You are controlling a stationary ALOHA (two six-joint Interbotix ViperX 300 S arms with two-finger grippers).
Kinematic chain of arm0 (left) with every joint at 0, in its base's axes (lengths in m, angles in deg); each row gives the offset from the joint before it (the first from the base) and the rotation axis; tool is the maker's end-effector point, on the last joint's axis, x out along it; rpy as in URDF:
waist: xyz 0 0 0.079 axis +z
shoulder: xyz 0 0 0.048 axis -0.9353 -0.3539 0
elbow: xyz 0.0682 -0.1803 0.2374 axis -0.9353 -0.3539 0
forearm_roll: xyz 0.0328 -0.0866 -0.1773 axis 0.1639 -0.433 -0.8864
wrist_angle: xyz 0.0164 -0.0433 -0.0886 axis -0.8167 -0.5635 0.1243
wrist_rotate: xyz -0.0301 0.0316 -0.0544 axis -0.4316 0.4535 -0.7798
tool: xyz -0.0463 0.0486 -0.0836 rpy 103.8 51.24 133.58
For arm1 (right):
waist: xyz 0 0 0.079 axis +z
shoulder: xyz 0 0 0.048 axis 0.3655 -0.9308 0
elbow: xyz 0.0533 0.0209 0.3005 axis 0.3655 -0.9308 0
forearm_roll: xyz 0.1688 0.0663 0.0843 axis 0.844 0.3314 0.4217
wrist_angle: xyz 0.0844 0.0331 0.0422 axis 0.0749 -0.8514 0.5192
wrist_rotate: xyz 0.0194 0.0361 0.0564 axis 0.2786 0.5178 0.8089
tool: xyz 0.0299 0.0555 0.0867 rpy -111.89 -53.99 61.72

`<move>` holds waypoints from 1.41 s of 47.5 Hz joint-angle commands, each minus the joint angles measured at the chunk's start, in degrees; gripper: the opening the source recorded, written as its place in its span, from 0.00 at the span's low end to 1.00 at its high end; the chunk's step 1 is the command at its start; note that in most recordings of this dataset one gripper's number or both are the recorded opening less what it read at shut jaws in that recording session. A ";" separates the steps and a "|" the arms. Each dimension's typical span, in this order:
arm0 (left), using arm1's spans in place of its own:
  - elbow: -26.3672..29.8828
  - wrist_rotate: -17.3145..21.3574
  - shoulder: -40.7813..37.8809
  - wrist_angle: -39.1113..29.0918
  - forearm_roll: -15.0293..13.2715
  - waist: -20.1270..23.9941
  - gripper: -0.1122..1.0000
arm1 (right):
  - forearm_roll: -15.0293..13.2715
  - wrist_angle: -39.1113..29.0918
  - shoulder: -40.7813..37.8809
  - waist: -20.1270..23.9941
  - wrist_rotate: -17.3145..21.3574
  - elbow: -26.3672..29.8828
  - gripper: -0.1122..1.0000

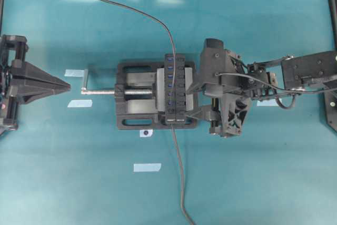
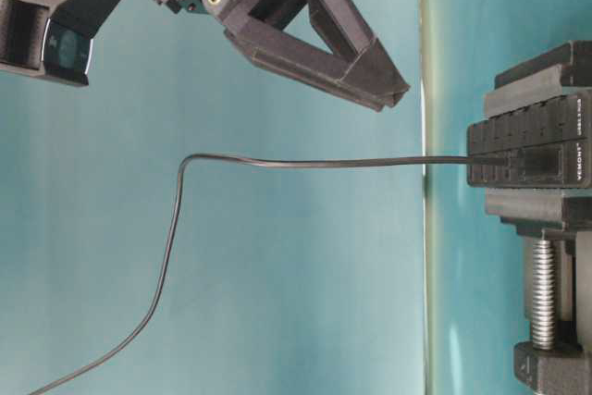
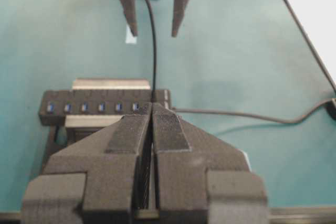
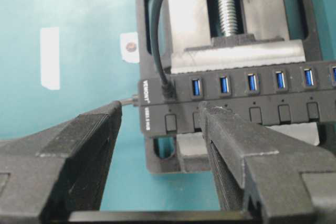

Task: Insert the USB into the front port of the fixed hub.

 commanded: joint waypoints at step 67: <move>-0.09 0.18 1.14 0.26 0.18 0.09 0.10 | -0.09 1.49 0.44 -0.18 0.44 -0.53 0.69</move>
